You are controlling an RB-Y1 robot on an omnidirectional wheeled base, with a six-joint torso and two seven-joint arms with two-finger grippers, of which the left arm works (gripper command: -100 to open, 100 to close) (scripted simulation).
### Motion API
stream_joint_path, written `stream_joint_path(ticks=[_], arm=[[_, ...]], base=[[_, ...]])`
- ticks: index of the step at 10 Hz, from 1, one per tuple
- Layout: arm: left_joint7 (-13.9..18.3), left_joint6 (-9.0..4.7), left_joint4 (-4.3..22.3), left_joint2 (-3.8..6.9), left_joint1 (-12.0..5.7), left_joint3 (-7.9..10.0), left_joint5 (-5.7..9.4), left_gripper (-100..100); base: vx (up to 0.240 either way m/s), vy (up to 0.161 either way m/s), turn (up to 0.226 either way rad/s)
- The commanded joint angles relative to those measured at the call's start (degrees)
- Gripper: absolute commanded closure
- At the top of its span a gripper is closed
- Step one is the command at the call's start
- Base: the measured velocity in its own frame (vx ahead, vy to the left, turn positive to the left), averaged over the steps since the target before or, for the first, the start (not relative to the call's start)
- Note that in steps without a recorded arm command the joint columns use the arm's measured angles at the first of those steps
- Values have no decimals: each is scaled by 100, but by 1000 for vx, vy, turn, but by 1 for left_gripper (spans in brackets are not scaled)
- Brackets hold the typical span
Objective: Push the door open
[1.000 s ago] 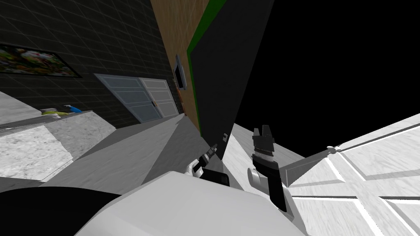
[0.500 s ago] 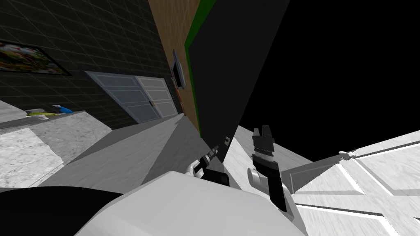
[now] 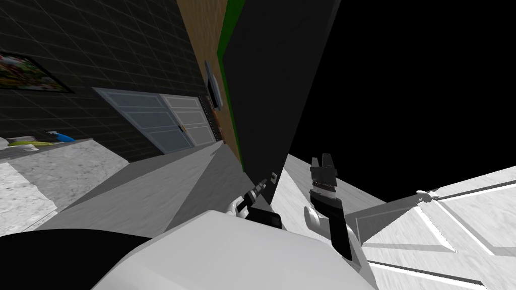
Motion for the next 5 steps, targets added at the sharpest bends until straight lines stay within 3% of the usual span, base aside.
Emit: stream_joint_path(ticks=[1, 3, 5], arm=[[-28, -3, 18, -25, 7, 22, 13, -100], [-52, -9, 49, -97, 5, 44, 25, -100], [-79, -17, 82, -243, 3, 68, 39, -100]], base=[[181, -132, -33], [158, -137, -26], [160, -129, -24]])
